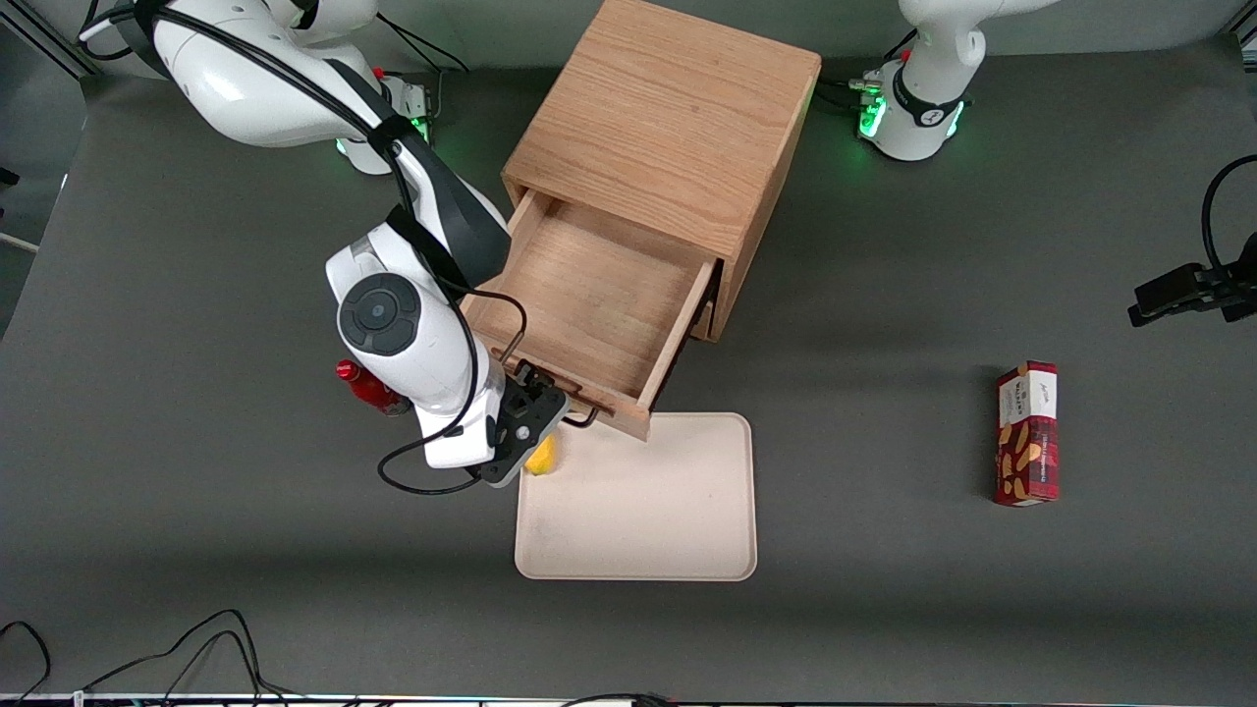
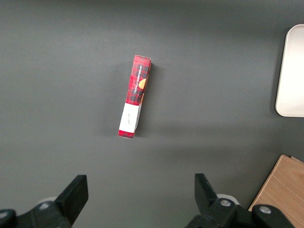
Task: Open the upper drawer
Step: 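Pull the upper drawer outward by its handle with the right gripper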
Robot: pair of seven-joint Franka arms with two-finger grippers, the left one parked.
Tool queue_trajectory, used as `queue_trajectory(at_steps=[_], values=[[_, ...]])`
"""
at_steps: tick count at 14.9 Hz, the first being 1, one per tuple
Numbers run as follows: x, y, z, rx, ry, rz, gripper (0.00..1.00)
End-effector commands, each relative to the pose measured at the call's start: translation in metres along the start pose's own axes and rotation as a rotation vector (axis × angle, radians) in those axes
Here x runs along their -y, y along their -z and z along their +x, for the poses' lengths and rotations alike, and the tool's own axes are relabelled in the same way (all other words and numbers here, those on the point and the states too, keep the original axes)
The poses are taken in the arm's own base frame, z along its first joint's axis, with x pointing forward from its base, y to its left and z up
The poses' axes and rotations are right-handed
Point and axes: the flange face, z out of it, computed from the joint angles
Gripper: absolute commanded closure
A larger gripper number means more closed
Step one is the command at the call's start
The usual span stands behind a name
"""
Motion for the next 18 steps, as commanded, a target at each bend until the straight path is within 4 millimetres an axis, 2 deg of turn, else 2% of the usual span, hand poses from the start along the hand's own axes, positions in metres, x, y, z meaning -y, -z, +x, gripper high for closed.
queue_trajectory(at_steps=[1,9,13,14,18], values=[[-0.016,0.008,0.005,-0.013,0.018,-0.046,0.00],[-0.017,0.026,0.009,-0.008,0.014,-0.037,0.00],[-0.019,0.024,0.008,0.003,0.010,-0.029,0.00],[-0.020,0.018,0.007,0.012,0.007,-0.016,0.00],[-0.015,0.015,0.004,0.031,-0.027,0.076,0.00]])
